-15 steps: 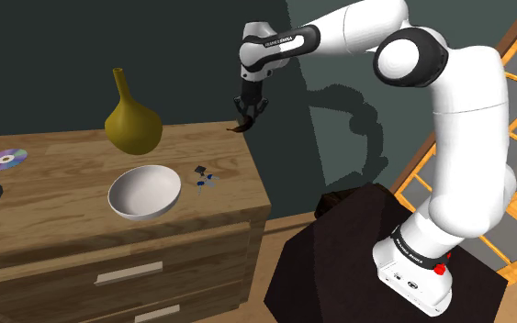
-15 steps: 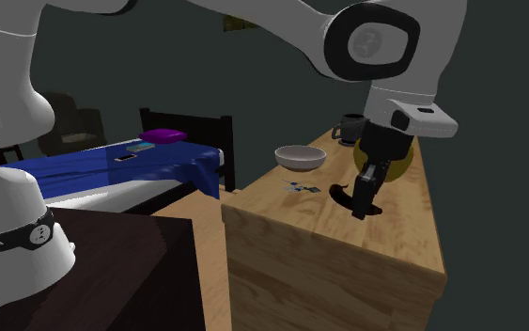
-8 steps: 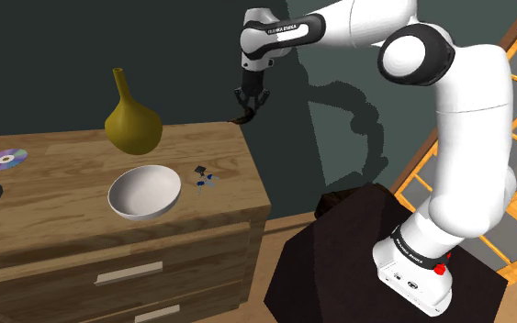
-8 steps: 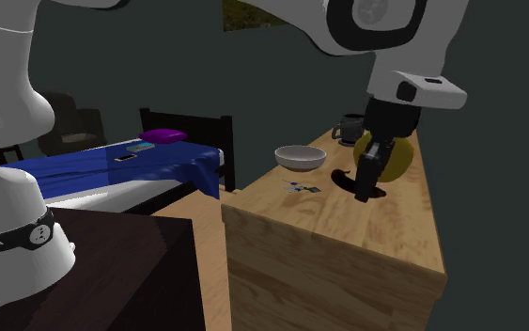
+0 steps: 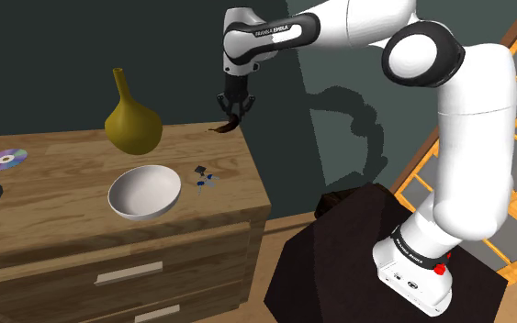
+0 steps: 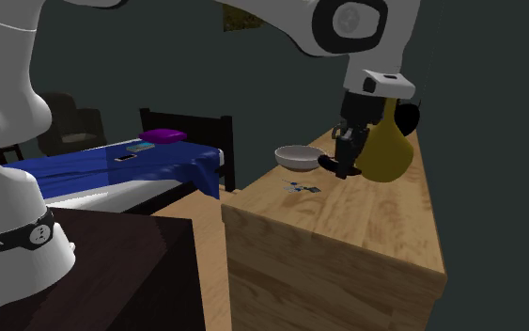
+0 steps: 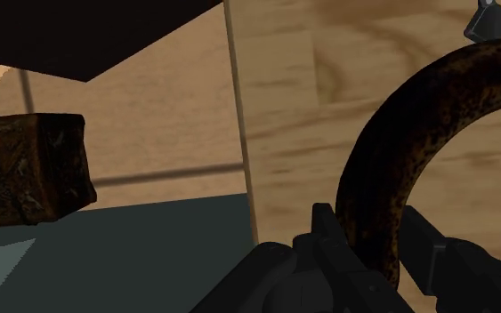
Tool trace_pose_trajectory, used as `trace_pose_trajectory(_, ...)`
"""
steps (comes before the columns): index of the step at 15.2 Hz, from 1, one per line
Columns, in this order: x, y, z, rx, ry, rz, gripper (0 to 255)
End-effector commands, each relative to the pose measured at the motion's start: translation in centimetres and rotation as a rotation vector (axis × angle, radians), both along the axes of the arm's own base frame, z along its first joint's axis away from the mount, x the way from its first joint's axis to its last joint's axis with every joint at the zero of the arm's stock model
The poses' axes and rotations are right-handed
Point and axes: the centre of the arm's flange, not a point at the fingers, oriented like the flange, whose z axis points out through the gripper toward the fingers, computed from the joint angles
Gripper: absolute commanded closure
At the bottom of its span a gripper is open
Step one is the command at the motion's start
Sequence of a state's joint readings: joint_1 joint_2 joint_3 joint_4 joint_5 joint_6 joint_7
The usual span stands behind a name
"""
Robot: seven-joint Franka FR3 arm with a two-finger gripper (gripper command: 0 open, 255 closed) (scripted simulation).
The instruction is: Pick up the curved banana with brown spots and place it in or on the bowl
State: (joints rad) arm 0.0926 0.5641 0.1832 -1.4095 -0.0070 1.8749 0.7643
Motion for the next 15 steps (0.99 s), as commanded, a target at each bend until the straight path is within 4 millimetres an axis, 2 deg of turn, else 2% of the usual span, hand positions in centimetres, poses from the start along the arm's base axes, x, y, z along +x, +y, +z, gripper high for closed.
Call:
trace_pose_trajectory(1, -0.7, 2.8, -0.1, 0.0, 0.0, -0.001, 255)
trace_pose_trajectory(15, -5.2, 20.7, -0.3, 0.0, 0.0, -0.001, 255)
